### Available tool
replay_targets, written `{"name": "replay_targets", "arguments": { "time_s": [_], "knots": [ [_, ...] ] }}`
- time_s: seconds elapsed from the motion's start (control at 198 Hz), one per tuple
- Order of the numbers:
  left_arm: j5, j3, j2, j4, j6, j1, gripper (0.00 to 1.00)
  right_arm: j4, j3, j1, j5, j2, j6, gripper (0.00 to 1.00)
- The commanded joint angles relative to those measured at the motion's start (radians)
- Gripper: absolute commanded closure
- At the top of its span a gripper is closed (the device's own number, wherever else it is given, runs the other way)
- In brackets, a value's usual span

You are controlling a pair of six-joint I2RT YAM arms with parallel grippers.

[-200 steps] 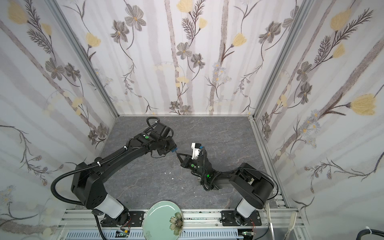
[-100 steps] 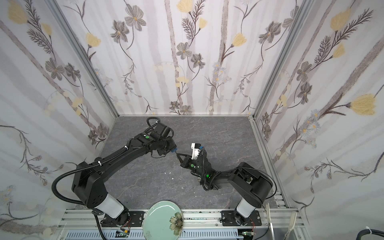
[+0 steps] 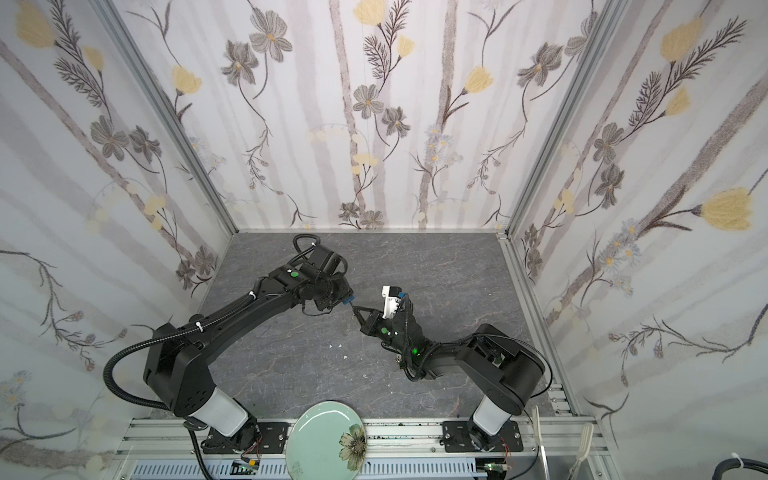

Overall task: Unlock with the key
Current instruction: 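Push the key with the right gripper into the padlock keyhole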

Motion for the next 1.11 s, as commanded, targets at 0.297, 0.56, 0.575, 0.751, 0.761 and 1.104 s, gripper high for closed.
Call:
{"name": "replay_targets", "arguments": {
  "time_s": [0.297, 0.56, 0.575, 0.751, 0.761, 1.104],
  "knots": [
    [0.047, -0.003, -0.001, 0.016, -0.02, -0.002, 0.86, 0.043, 0.014, -0.002, 0.018, 0.008, 0.011, 1.0],
    [0.066, -0.013, -0.003, 0.028, -0.027, -0.007, 0.86, 0.064, 0.0, -0.014, 0.039, -0.001, 0.025, 1.0],
    [0.066, -0.013, -0.002, 0.028, -0.027, -0.008, 0.86, 0.067, 0.0, -0.013, 0.038, -0.001, 0.026, 1.0],
    [0.053, -0.02, 0.0, 0.028, -0.036, -0.016, 0.88, 0.101, 0.004, -0.018, 0.037, 0.003, 0.051, 1.0],
    [0.052, -0.02, 0.0, 0.028, -0.036, -0.017, 0.88, 0.102, 0.004, -0.018, 0.037, 0.003, 0.053, 1.0],
    [0.043, -0.02, 0.006, 0.025, -0.043, -0.026, 0.9, 0.233, 0.027, -0.015, 0.045, 0.043, 0.11, 1.0]
  ]
}}
